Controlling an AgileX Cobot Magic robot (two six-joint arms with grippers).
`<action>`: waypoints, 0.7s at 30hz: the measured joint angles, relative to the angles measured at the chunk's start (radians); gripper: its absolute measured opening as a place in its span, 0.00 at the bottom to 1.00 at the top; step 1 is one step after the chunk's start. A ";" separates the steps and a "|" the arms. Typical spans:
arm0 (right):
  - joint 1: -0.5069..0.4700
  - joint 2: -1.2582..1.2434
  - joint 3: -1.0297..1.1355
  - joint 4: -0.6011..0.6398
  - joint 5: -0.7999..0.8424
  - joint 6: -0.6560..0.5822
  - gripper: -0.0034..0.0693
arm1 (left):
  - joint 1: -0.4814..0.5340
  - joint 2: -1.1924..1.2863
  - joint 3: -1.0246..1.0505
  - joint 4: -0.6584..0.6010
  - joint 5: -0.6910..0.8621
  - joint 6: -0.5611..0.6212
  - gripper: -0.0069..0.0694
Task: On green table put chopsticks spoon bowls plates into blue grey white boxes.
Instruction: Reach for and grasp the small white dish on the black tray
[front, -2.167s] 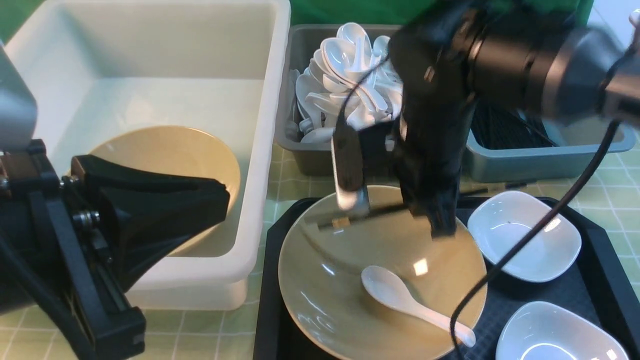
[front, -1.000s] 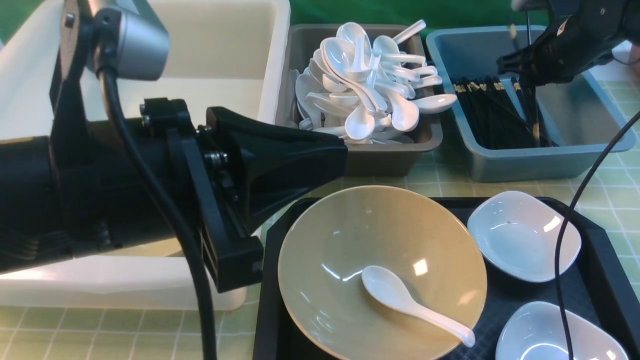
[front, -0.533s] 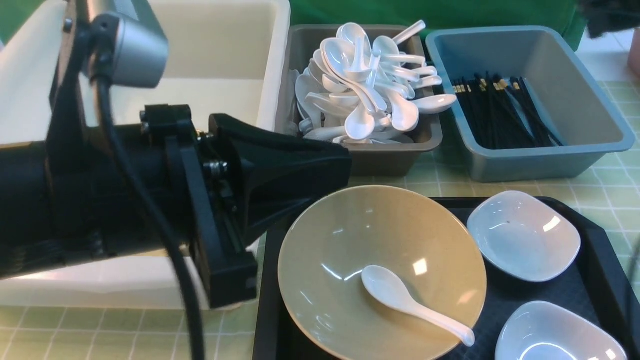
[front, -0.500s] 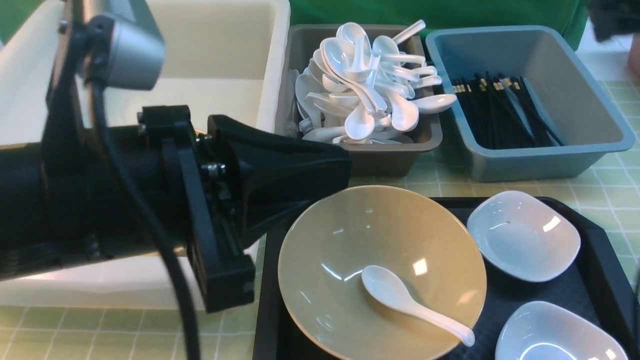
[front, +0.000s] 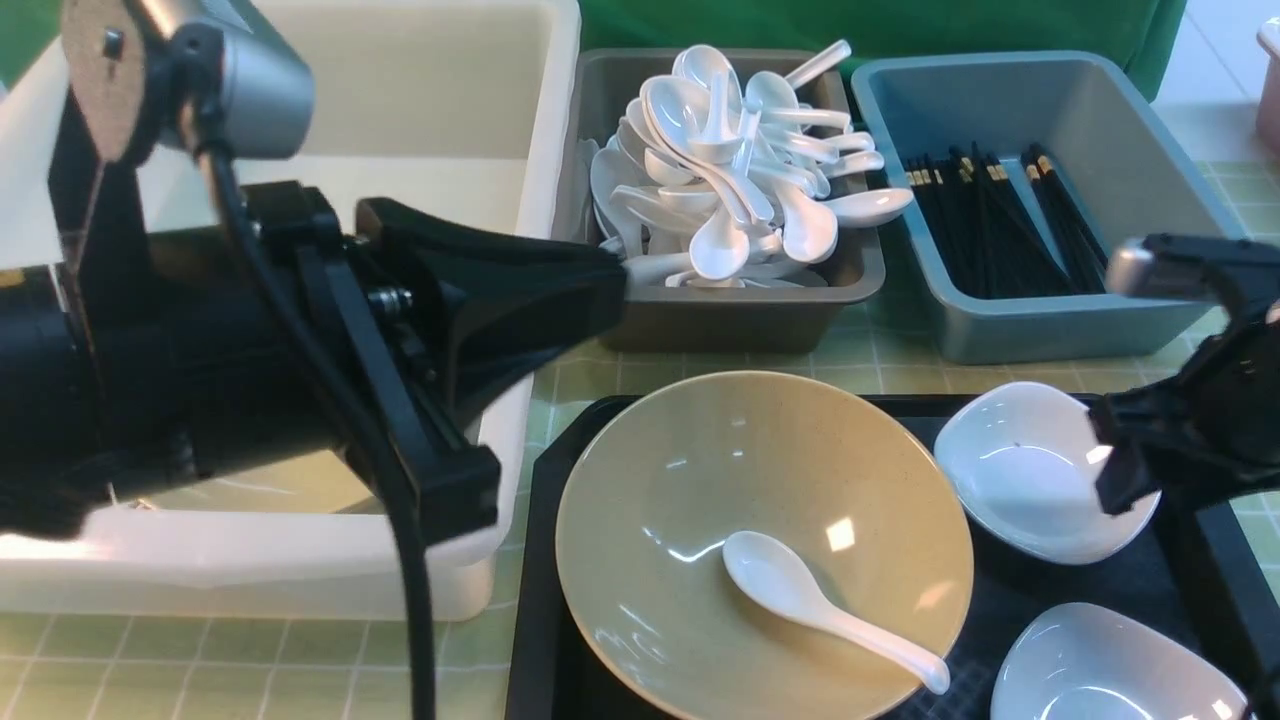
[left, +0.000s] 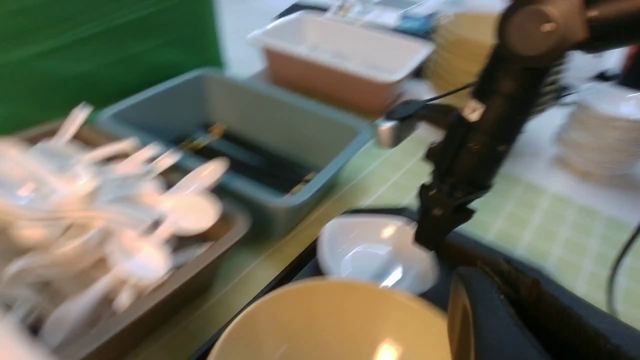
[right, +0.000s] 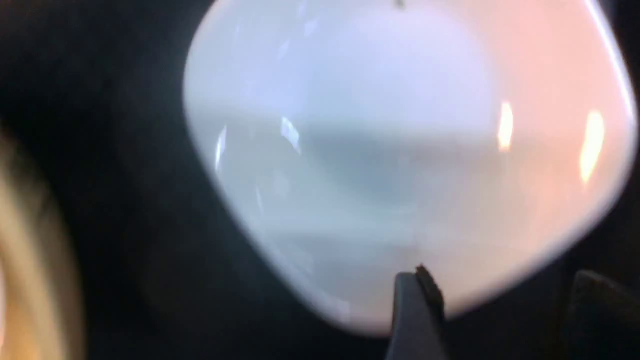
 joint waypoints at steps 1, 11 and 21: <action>0.000 0.013 0.000 0.001 -0.028 -0.006 0.59 | 0.008 0.000 0.000 0.070 0.000 -0.064 0.09; -0.030 0.065 -0.158 0.007 -0.004 -0.261 0.59 | 0.046 0.000 0.000 0.593 0.170 -0.645 0.09; -0.079 0.181 -0.268 0.037 0.070 -0.431 0.59 | 0.046 0.000 -0.081 0.591 0.175 -0.673 0.09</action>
